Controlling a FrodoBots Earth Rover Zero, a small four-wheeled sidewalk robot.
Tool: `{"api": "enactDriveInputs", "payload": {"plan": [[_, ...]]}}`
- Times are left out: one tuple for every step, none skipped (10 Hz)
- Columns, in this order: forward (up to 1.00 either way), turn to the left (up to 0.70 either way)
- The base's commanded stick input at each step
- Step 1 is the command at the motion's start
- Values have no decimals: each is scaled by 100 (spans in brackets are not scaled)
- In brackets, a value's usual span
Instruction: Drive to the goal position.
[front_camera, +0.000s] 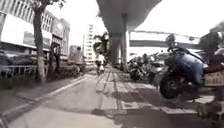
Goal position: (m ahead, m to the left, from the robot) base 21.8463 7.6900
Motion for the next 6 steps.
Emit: {"api": "enactDriveInputs", "payload": {"plan": [[70,0],[70,0],[70,0],[70,0],[70,0],[70,0]]}}
